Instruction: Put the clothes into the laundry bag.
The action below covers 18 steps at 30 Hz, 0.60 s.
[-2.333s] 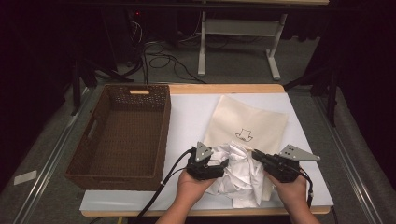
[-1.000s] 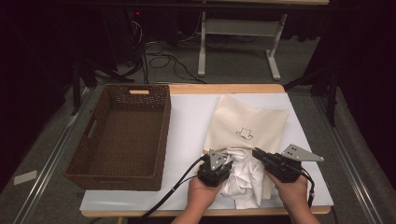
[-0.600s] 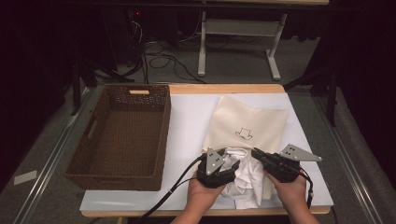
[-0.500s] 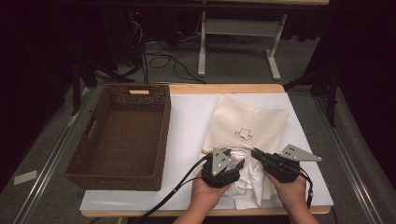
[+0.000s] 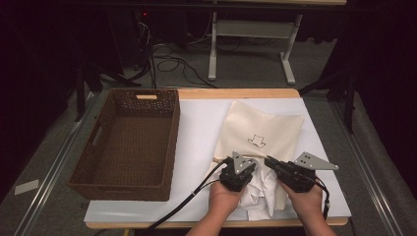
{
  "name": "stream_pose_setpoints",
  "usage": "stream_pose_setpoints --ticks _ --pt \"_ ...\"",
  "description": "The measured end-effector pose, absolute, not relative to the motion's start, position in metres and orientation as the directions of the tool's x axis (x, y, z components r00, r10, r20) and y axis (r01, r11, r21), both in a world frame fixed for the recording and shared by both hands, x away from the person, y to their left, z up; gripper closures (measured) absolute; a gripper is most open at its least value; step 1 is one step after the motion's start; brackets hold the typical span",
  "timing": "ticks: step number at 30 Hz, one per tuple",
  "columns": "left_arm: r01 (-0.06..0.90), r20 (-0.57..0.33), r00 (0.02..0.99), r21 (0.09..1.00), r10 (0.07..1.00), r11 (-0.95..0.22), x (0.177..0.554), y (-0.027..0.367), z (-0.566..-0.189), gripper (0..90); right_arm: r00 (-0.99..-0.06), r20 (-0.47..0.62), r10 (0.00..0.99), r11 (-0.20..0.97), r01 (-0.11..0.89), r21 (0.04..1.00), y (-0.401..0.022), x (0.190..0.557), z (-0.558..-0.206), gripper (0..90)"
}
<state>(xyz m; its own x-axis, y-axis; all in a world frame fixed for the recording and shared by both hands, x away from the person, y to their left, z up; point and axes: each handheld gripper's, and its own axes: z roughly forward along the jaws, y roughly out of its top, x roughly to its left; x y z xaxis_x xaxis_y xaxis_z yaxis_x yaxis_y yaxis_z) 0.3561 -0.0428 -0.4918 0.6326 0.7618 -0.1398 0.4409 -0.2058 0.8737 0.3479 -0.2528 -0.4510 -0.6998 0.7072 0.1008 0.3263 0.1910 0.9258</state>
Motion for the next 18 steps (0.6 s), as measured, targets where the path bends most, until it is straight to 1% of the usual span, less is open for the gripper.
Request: stream_pose_setpoints --ticks 1,4,7,8,11,13,14,15,16,18 --pt "0.438 -0.141 0.629 0.876 0.765 -0.199 0.355 -0.042 -0.492 77.2 -0.700 0.099 0.707 0.192 0.325 0.926 -0.253 0.348 -0.451 88.0" --pt "0.388 -0.115 0.636 0.902 0.763 -0.187 0.347 -0.038 -0.490 77.3 -0.700 0.097 0.708 0.192 0.323 0.927 -0.253 0.347 -0.451 88.1" --pt "0.333 -0.097 0.642 0.929 0.761 -0.163 0.333 -0.028 -0.485 73.6 -0.699 0.099 0.708 0.190 0.323 0.927 -0.254 0.347 -0.451 88.0" --pt "0.323 -0.095 0.634 0.934 0.768 -0.151 0.330 -0.024 -0.484 71.8 -0.699 0.100 0.709 0.190 0.324 0.927 -0.254 0.347 -0.451 88.1" --pt "0.307 -0.101 0.605 0.945 0.790 -0.115 0.324 -0.011 -0.482 69.9 -0.698 0.097 0.709 0.191 0.323 0.927 -0.254 0.348 -0.451 88.1" --pt "0.295 -0.086 0.589 0.949 0.803 -0.115 0.325 -0.006 -0.481 64.2 -0.699 0.099 0.708 0.190 0.324 0.927 -0.253 0.348 -0.451 88.0" --pt "0.301 -0.090 0.580 0.947 0.810 -0.110 0.327 -0.005 -0.481 59.7 -0.698 0.099 0.709 0.190 0.323 0.927 -0.253 0.348 -0.451 88.0" --pt "0.310 -0.103 0.575 0.946 0.812 -0.099 0.330 -0.005 -0.481 58.1 -0.697 0.098 0.710 0.190 0.323 0.927 -0.253 0.348 -0.451 88.1" --pt "0.318 -0.114 0.577 0.944 0.808 -0.093 0.333 -0.005 -0.481 59.8 -0.697 0.099 0.711 0.189 0.324 0.927 -0.253 0.348 -0.451 88.0" --pt "0.326 -0.104 0.578 0.939 0.810 -0.112 0.337 -0.007 -0.481 65.0 -0.697 0.098 0.710 0.189 0.323 0.927 -0.253 0.348 -0.451 88.0"
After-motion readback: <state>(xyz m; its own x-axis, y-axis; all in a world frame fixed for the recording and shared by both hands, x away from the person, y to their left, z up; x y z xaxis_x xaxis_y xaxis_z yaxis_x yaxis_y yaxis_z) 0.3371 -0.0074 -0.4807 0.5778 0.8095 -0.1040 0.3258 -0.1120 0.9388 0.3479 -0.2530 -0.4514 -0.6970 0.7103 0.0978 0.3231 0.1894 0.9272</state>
